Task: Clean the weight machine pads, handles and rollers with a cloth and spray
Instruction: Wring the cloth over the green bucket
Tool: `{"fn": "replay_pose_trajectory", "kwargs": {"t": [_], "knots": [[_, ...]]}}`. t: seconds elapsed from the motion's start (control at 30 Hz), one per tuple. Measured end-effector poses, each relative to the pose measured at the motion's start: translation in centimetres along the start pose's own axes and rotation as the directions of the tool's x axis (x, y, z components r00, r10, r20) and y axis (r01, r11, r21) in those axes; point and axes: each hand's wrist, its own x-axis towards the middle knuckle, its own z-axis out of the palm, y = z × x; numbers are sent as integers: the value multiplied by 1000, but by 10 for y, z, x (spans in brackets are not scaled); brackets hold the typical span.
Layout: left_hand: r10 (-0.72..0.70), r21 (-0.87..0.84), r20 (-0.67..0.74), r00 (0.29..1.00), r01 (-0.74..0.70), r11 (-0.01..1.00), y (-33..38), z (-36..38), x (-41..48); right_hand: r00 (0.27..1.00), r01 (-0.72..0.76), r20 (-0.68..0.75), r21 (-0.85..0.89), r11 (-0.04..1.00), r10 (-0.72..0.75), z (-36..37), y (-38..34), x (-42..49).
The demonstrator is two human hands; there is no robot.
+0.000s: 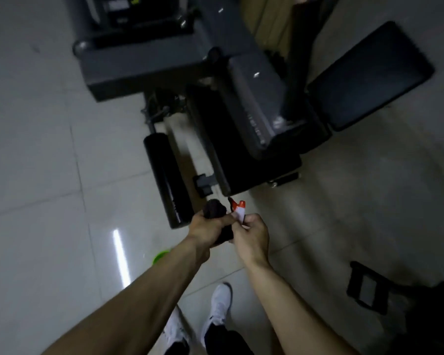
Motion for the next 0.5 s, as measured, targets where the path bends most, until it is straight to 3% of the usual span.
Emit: {"fn": "replay_pose_trajectory", "kwargs": {"t": [0.23,0.37,0.5], "knots": [[-108,-66,32,994,110,992,18,130,-15,973,28,-232,170,985,12,-168,-36,24],[-86,54,-47,995,89,995,27,222,-24,918,130,-392,163,978,-57,-269,-56,49],[-99,86,65,993,94,992,27,324,1,862,238,-487,147,960,-139,-358,-79,83]]}}
